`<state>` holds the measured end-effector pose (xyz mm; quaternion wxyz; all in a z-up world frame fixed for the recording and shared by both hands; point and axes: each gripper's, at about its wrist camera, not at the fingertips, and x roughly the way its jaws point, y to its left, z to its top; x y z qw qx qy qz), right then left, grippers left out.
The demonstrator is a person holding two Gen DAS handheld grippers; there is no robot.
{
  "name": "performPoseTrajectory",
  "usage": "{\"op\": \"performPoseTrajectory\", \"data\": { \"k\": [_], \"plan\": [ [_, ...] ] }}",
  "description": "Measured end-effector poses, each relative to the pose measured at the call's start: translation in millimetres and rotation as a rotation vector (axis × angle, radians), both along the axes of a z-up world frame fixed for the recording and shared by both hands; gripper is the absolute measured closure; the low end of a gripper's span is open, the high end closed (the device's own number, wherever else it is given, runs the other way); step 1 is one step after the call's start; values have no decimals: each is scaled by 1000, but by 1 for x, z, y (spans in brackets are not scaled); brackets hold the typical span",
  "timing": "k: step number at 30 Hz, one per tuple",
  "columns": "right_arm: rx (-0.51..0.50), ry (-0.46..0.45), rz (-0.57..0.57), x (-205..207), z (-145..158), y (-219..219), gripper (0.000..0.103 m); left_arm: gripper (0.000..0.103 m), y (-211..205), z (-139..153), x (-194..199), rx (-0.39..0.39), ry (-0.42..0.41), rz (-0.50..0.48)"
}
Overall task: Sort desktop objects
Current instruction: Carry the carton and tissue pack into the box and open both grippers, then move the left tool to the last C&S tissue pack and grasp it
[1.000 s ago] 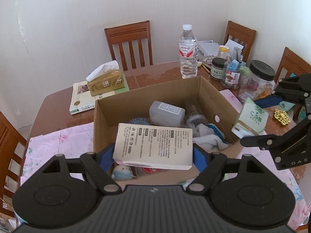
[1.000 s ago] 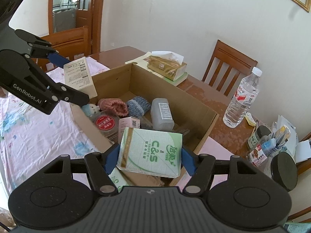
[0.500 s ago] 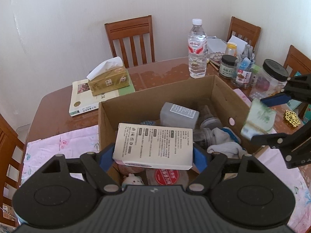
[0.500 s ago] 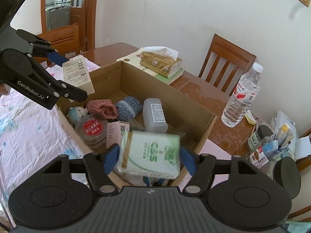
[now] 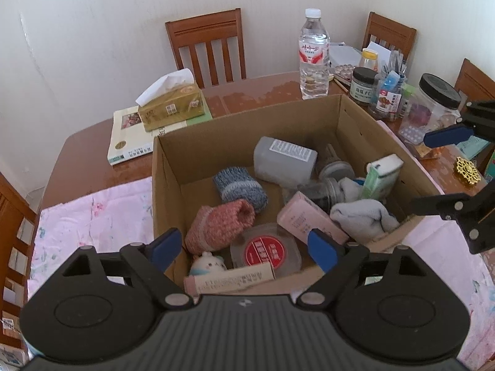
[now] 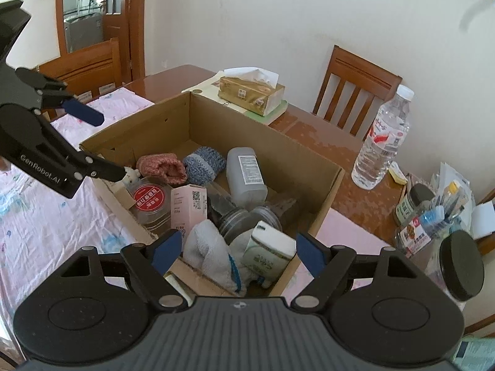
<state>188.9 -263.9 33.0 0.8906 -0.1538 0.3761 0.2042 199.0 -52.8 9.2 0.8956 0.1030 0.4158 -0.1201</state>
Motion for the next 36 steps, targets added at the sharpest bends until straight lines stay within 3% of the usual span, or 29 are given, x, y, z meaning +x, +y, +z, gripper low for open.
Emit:
{"op": "performPoseTrajectory", "data": {
  "k": [6,16,36],
  "plan": [
    [14,5,-14,-13,-1,-3,17,12,-2,3,-17,-14,-2,21],
    [52,-6,-28,-43,-3,-7,3,9,-18,4,-49,-24,-20,24],
    [103,74,-158,-93,-34,-32,0,7,-63,-33,-91,-78,12,37]
  ]
}}
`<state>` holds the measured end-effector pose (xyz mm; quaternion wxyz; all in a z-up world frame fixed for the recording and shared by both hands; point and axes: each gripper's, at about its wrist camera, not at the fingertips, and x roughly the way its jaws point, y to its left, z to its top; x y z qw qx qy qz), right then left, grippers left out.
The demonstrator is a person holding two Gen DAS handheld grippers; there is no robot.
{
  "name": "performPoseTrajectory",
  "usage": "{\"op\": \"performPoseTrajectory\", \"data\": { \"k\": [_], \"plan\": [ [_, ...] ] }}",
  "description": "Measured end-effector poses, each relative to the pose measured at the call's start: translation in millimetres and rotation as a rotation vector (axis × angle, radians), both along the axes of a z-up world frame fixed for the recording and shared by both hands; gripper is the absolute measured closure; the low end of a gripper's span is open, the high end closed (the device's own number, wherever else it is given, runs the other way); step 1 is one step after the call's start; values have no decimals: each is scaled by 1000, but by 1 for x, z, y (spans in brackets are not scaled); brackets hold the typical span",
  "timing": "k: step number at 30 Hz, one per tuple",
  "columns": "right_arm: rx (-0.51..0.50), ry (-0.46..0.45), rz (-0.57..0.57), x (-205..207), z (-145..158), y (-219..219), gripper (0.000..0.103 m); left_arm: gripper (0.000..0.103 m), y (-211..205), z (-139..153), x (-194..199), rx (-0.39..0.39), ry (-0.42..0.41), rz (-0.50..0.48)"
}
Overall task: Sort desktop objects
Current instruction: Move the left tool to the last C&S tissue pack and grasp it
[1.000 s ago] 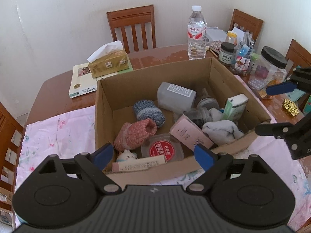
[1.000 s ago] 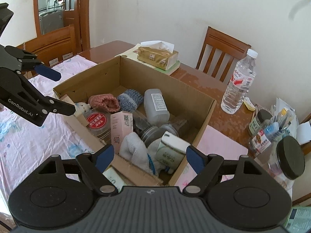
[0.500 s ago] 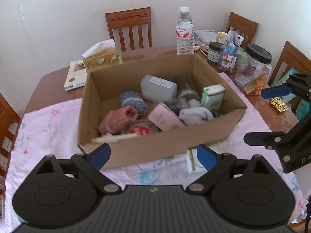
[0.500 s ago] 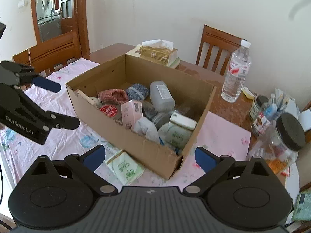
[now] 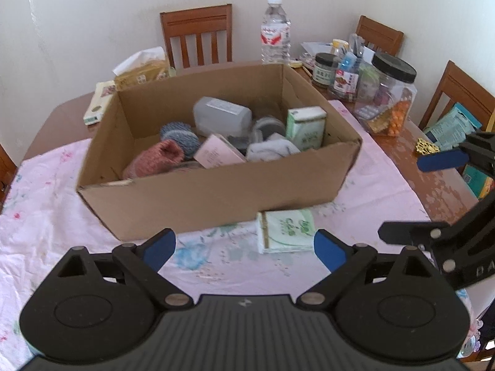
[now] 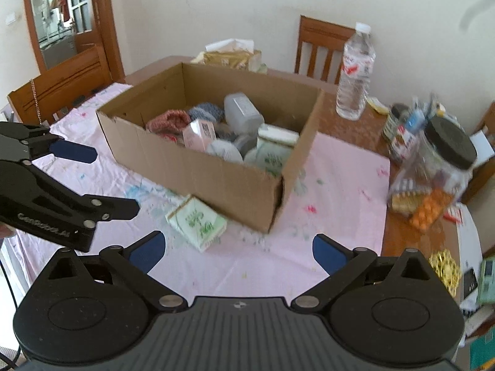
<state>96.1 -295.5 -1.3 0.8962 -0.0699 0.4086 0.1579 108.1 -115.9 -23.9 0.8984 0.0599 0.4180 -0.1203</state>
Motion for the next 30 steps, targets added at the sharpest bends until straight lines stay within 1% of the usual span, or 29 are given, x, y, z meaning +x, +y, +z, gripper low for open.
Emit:
{"op": "performPoseTrajectory", "data": {
  "k": [4,7,14,18,22,25,30],
  "plan": [
    [-48,35,-22,-9,-11,-2,0,7,-9,-15,2,-7,17,-2],
    [-73,57,-50,-14,-19,-4,0,7,-17,-30,4,5,36,-8],
    [-54,91,-115,-20,-28,-19,0,7,-32,-61,10,0,94,-1],
    [-43,85,-147,-24,-27,-30,0,7,-38,-71,12,3,86,30],
    [-9,86,-175,-29,-26,-38,0,7,-42,-81,13,5,89,39],
    [0,88,-173,-30,-27,-39,0,6,-48,-89,17,20,108,44],
    [3,87,-160,-31,-28,-39,0,4,-49,-92,20,11,81,62]
  ]
}}
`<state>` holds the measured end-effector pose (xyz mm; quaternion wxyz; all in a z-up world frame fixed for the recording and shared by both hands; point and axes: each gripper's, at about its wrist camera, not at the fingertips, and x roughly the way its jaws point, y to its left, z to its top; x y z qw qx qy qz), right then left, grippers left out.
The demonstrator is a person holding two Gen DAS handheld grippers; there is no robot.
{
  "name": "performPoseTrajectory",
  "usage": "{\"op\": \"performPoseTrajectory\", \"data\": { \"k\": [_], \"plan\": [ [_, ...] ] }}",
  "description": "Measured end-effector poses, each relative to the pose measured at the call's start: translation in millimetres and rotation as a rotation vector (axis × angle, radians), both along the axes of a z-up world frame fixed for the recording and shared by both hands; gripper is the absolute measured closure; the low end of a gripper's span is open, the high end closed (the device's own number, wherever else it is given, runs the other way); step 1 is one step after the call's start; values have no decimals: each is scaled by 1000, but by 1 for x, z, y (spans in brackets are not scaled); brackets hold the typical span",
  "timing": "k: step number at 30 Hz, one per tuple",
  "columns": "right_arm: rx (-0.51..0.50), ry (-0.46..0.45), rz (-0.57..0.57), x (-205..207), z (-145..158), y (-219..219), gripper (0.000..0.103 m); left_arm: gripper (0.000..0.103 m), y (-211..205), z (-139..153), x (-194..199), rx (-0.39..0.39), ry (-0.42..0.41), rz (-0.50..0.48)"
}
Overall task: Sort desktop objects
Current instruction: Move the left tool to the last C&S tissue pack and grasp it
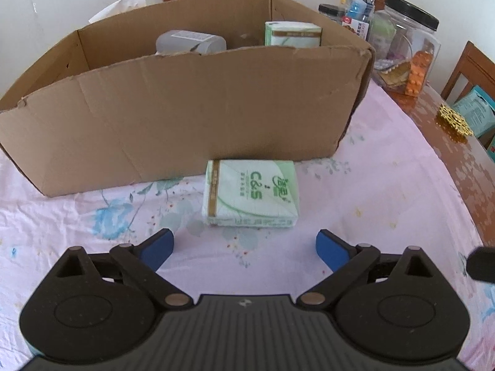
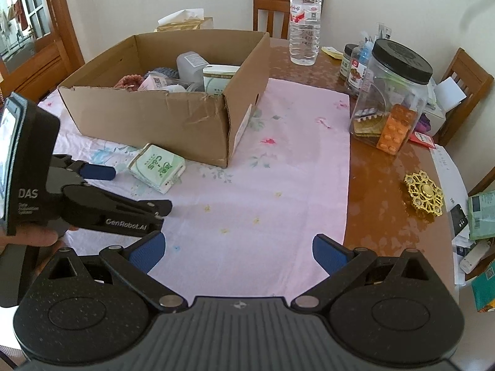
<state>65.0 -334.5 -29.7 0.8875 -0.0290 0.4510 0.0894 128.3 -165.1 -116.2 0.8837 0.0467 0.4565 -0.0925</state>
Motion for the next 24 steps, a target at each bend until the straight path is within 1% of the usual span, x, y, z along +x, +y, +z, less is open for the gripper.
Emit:
{"op": "performPoseTrajectory", "data": {
  "k": [7,12,15,17,19,22,24],
  "plan": [
    [23,1,-4,1,-2,-4,0,4,-5,-1,15,-2,-18,19],
    [19,11,5,0,-4,-3,0,6,-8,-1,22,-5,-25,9],
    [16,11,3,-1,-4,-3,0,14,-10,0,24,-9,-37,-5],
    [15,10,0,-2,-4,-4,0,25,-11,2,25,-12,-43,-13],
    [17,11,-2,-2,-4,-5,0,31,-11,3,25,-14,-47,-17],
    [17,14,-2,-3,-4,-5,0,38,-11,4,25,-16,-48,-19],
    [19,18,4,-3,-4,-4,0,39,-10,4,25,-16,-46,-23]
  ]
}}
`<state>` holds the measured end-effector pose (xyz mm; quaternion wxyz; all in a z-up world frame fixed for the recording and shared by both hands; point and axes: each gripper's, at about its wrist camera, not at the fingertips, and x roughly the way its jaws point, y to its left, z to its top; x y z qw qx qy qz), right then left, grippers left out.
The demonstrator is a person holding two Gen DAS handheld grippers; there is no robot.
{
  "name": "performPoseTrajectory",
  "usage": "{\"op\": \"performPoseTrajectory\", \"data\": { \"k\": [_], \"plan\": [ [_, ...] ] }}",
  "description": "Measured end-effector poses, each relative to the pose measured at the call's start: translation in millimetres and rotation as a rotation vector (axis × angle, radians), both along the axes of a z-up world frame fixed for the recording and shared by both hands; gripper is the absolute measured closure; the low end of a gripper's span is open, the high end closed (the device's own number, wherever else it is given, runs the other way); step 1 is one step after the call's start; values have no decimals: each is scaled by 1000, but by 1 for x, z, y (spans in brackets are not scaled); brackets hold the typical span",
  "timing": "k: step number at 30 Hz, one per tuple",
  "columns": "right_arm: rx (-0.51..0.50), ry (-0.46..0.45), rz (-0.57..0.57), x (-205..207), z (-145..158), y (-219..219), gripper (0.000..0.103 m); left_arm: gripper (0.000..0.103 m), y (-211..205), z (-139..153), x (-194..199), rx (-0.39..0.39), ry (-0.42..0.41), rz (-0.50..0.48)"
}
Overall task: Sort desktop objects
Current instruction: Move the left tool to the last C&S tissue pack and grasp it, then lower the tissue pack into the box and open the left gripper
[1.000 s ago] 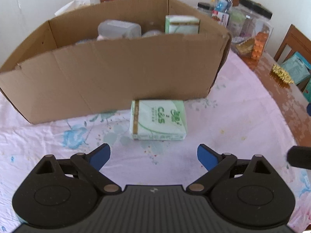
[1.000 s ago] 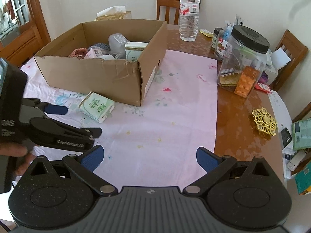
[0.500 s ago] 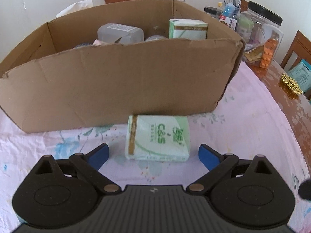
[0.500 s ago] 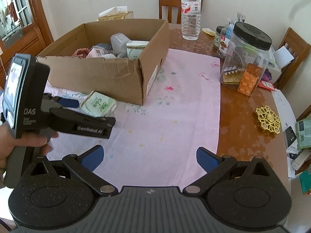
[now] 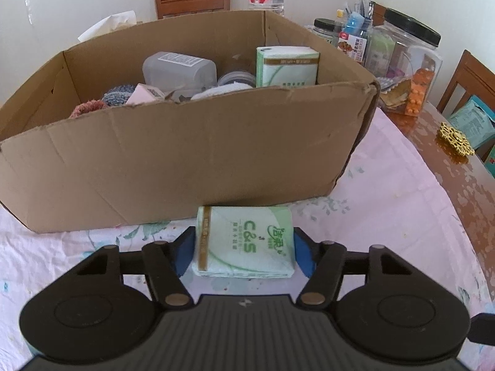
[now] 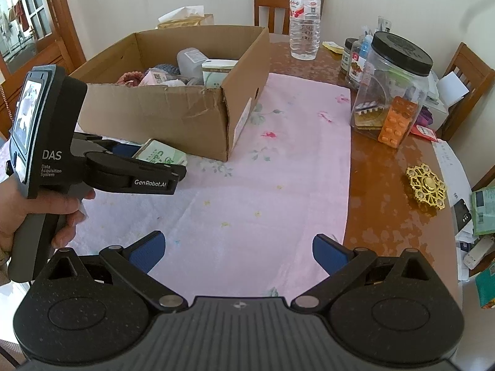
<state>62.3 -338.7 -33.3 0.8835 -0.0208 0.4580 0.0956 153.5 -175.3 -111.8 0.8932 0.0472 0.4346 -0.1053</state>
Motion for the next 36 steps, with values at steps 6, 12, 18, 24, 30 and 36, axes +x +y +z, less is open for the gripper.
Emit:
{"op": "performPoseTrajectory", "data": {
  "k": [6,12,18,24,30,36],
  "plan": [
    [-10,0,20,0,2,5,0,40,5,2,-2,3,14,-2],
    [-9,-3,28,1,5,7,0,40,14,12,-7,-3,20,-14],
    [-16,-13,37,1,9,10,0,40,23,30,-18,3,12,-52],
    [-21,-21,44,1,15,12,0,40,34,58,-25,-22,6,-82],
    [-23,-32,56,1,21,15,0,40,45,93,-28,-39,-24,-105],
    [-20,-46,77,2,27,22,0,40,54,118,-24,-50,-53,-100]
  ]
}}
